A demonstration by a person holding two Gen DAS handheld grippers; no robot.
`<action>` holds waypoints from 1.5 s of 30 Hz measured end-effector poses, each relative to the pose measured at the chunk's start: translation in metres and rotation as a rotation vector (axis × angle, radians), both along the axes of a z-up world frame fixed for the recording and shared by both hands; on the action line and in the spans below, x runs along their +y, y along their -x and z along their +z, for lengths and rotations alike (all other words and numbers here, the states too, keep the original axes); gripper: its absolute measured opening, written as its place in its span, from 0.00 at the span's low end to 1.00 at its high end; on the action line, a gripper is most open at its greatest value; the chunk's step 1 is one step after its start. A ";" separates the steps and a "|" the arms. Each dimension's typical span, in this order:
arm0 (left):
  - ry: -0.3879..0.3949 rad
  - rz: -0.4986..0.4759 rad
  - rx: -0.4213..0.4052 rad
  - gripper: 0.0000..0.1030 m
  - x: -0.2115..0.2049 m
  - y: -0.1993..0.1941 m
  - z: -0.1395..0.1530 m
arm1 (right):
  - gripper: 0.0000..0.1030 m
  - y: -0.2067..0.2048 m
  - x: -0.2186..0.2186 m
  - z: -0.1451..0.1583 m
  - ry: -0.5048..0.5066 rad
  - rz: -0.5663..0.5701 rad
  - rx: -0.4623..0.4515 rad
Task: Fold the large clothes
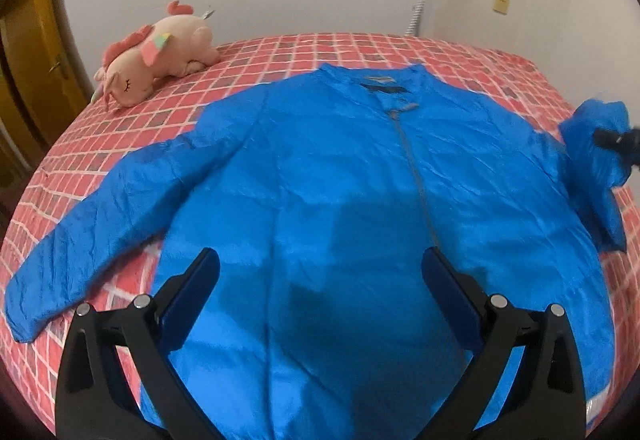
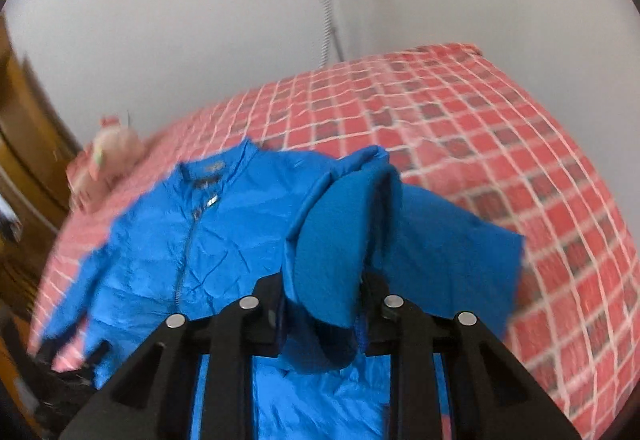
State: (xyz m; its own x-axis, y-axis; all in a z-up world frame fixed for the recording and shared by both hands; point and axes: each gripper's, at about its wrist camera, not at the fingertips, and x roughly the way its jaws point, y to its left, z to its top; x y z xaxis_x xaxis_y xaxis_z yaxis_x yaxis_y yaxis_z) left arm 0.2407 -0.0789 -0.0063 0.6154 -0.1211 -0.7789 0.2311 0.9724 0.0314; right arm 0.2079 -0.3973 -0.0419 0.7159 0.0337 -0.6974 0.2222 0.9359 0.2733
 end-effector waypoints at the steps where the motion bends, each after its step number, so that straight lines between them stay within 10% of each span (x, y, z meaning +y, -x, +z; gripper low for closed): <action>1: 0.009 0.011 0.004 0.97 0.003 -0.008 0.000 | 0.24 -0.012 0.013 -0.005 0.013 0.024 0.013; 10: 0.010 0.047 0.031 0.97 0.013 -0.057 -0.009 | 0.30 -0.066 0.064 -0.044 -0.050 0.217 0.096; 17: 0.063 0.015 0.076 0.97 0.005 -0.070 -0.009 | 0.41 -0.039 0.045 -0.023 -0.338 0.438 -0.009; 30: 0.149 -0.186 0.260 0.94 -0.102 -0.077 -0.031 | 0.41 -0.005 -0.051 -0.015 -0.161 0.070 -0.002; 33: 0.157 -0.226 0.317 0.60 -0.126 -0.079 -0.046 | 0.41 -0.008 -0.061 -0.018 -0.161 0.054 0.002; 39: 0.175 -0.246 0.272 0.24 -0.136 -0.078 -0.047 | 0.41 -0.012 -0.075 -0.026 -0.188 0.031 0.011; 45: 0.240 -0.156 0.144 0.18 -0.086 -0.080 -0.009 | 0.41 -0.001 -0.083 -0.012 -0.215 0.049 -0.068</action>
